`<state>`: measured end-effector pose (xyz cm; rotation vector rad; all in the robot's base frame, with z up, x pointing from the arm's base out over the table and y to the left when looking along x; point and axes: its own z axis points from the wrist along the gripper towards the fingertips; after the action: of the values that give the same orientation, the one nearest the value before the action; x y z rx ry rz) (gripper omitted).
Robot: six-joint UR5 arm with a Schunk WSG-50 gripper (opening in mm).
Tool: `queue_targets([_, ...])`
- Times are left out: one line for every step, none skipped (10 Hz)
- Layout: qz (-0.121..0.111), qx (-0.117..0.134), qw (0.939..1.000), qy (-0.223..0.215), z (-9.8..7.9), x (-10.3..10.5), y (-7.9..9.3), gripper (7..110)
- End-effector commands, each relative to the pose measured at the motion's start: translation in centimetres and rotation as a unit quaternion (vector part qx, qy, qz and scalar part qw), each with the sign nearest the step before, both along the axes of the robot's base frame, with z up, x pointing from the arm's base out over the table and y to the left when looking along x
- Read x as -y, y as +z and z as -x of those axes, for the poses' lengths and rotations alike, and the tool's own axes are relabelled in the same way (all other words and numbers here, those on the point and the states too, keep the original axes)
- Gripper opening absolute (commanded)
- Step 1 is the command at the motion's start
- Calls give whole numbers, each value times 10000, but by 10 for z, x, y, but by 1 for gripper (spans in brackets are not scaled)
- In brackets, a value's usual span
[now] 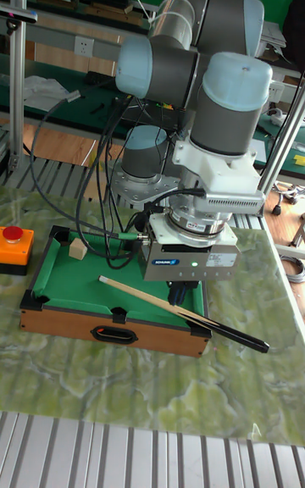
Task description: Hit the pool ball
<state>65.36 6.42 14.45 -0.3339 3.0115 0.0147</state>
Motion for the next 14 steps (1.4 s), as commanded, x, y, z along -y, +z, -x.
queue_targets([-350, 678, 9971, 67, -38, -19, 7, 7])
queue_targets([-522, 695, 9962, -51, -39, -27, 8, 7])
queue_targets([-502, 630, 9965, -232, -37, -24, 7, 7])
queue_targets([-232, 386, 9983, -373, -25, -10, 3, 7])
queue_targets([90, 244, 9991, -339, -17, 5, 1, 7])
queue_targets([139, 207, 9995, -217, -15, 7, 1, 7])
queue_targets([130, 244, 9996, -50, -17, 5, 1, 7])
queue_targets([108, 152, 9998, -51, -13, 4, 1, 7])
queue_targets([116, 53, 9999, -112, 10, 5, 20, 7])
queue_targets([119, -24, 9998, -165, 33, 8, 34, 7])
queue_targets([109, -62, 9997, -188, 52, 10, 45, 7])
queue_targets([109, -47, 9998, -188, 61, 11, 50, 7])
queue_targets([102, -24, 9998, -180, 65, 13, 52, 7])
queue_targets([50, 13, 9999, -157, 62, 11, 50, 7])
